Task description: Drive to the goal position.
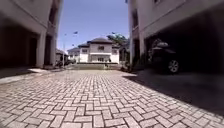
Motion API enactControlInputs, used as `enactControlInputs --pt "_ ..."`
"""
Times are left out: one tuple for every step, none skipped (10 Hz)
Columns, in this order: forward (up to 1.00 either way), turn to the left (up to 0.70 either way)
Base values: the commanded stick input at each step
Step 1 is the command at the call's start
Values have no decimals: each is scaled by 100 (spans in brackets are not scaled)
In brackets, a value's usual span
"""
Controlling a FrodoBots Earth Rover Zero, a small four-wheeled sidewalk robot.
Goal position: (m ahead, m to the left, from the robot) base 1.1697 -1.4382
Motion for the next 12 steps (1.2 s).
enactControlInputs --pt "50 0" --pt "50 0" --pt "50 0" --pt "50 0" --pt "50 0" --pt "50 0" --pt "50 0" --pt "50 0" --pt "50 0" --pt "50 0" --pt "50 0" --pt "50 0"
